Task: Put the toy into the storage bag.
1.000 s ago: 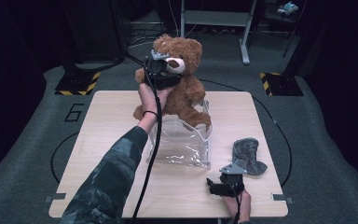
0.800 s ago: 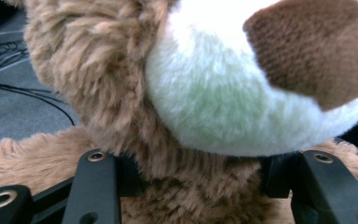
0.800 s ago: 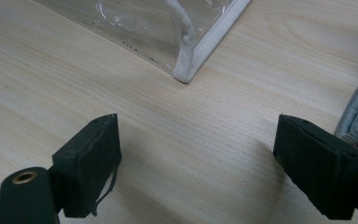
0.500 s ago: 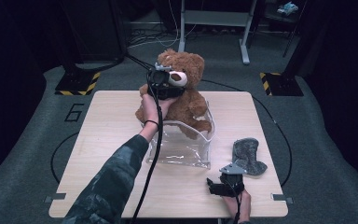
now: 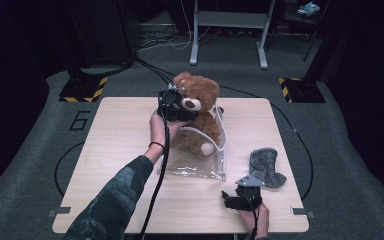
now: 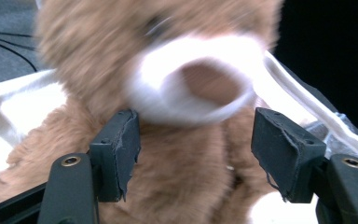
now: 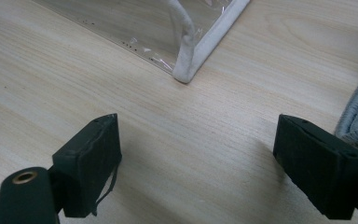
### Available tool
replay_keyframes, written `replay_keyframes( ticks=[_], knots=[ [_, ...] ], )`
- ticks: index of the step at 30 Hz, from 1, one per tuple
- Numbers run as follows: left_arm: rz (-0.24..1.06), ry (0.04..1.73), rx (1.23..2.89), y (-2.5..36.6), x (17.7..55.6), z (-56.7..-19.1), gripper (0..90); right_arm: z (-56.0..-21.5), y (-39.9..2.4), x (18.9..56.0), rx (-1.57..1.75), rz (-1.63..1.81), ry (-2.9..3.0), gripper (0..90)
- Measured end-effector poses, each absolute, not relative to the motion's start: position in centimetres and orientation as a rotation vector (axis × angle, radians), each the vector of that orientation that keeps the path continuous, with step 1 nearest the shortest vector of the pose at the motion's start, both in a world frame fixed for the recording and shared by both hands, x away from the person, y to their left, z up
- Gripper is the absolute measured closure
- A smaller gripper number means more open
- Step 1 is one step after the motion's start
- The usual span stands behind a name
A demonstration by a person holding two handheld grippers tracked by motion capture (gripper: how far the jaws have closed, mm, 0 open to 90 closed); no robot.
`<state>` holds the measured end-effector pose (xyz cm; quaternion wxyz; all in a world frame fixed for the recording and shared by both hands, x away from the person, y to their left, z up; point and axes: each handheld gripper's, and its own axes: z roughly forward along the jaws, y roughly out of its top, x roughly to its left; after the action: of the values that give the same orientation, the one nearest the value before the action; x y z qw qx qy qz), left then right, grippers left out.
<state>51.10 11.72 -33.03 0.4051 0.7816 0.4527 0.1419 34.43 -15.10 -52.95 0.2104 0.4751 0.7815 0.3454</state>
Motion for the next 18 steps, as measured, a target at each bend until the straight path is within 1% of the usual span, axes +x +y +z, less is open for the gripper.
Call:
replay_keyframes(
  ticks=[7,11,15,18],
  knots=[
    [0.375,1.155,2.009,12.9,50.5,-33.8,28.4,-53.0,-15.1,34.4,1.317,0.96,2.17,14.2],
    [0.349,1.154,2.027,13.8,49.8,-34.5,26.3,-53.0,-15.1,34.4,1.322,0.96,2.169,14.2],
    [0.352,1.148,2.029,14.7,49.2,-34.3,26.2,-53.0,-15.1,34.4,1.322,0.959,2.17,14.2],
    [0.352,1.14,2.013,15.4,48.6,-33.9,24.3,-53.0,-15.1,34.4,1.319,0.959,2.17,14.2]
  ],
)
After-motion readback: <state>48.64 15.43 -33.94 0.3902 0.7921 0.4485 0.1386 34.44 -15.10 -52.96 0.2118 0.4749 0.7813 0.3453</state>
